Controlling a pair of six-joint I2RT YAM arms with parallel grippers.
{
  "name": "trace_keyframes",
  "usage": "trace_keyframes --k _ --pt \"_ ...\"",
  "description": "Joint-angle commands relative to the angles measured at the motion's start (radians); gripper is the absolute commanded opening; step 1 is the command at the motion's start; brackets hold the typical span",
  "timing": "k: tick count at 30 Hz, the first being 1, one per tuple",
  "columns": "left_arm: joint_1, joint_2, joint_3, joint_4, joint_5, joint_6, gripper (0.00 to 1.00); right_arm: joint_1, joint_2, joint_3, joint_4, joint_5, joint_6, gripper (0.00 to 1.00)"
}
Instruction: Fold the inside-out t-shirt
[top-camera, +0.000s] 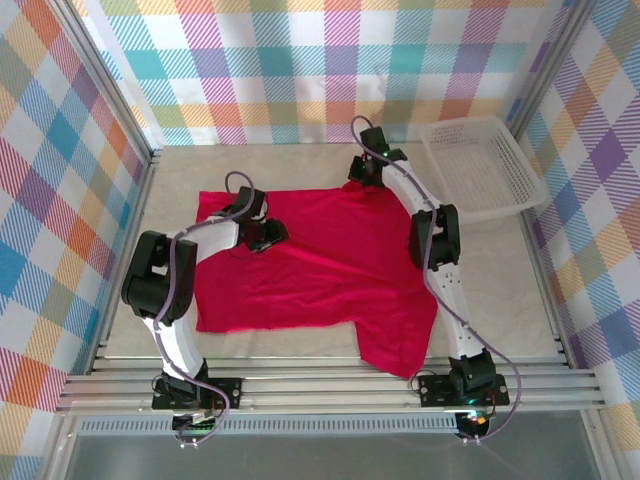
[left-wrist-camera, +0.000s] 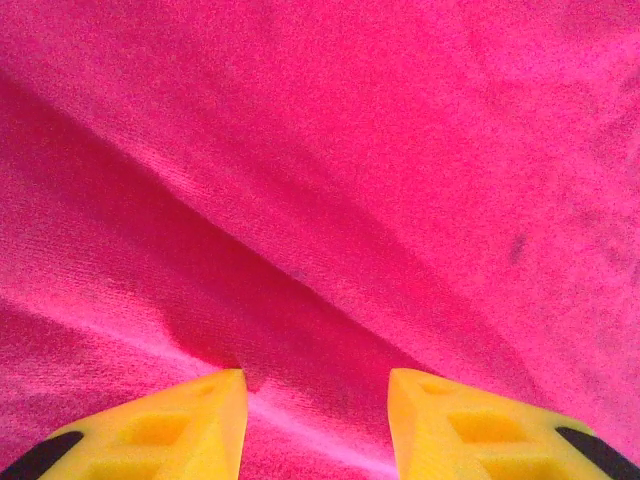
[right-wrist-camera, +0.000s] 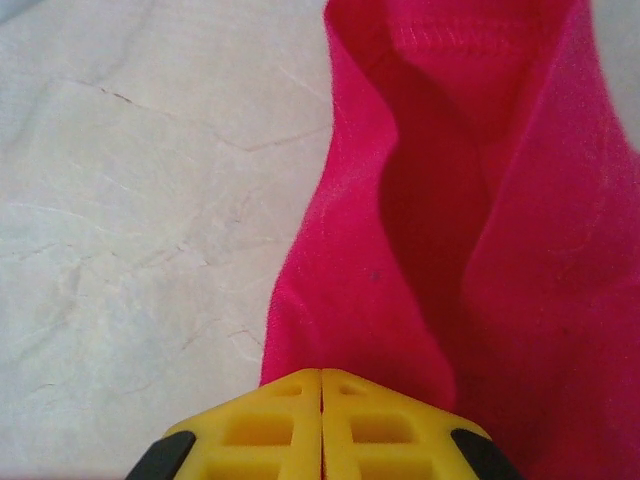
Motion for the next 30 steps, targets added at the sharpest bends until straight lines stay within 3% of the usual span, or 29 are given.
trace_keyframes --k 1,8,15,21,22,24,26,27,30 --pt "-0.014 -0.052 -0.021 -0.007 0.002 0.005 0.38 0.009 -0.016 0.026 0.032 -0.033 0.011 0.00" --pt "-0.016 -0.049 -0.032 0.008 0.008 0.000 0.36 0.026 -0.069 -0.002 0.238 -0.143 0.038 0.00" --pt "-0.015 -0.042 -0.048 0.028 0.012 -0.011 0.34 0.028 0.047 0.113 0.335 -0.162 0.082 0.00" --pt "-0.016 -0.030 -0.060 0.061 0.019 -0.030 0.34 0.025 0.103 0.134 0.565 -0.215 0.181 0.00" --pt "-0.017 -0.027 -0.059 0.062 0.021 -0.033 0.34 0.022 0.120 0.159 0.580 -0.211 0.200 0.06" --pt "-0.018 -0.025 -0.054 0.058 0.023 -0.033 0.34 0.017 0.152 0.216 0.570 -0.210 0.235 0.45" --pt "-0.018 -0.031 -0.053 0.047 0.017 -0.027 0.34 0.012 0.160 0.241 0.538 -0.236 0.254 0.76" --pt "-0.017 -0.038 -0.051 0.033 0.005 -0.020 0.35 0.011 0.149 0.244 0.502 -0.254 0.246 0.85" --pt "-0.007 -0.073 -0.039 -0.031 -0.020 0.009 0.38 -0.018 0.071 0.233 0.304 -0.290 0.215 0.92"
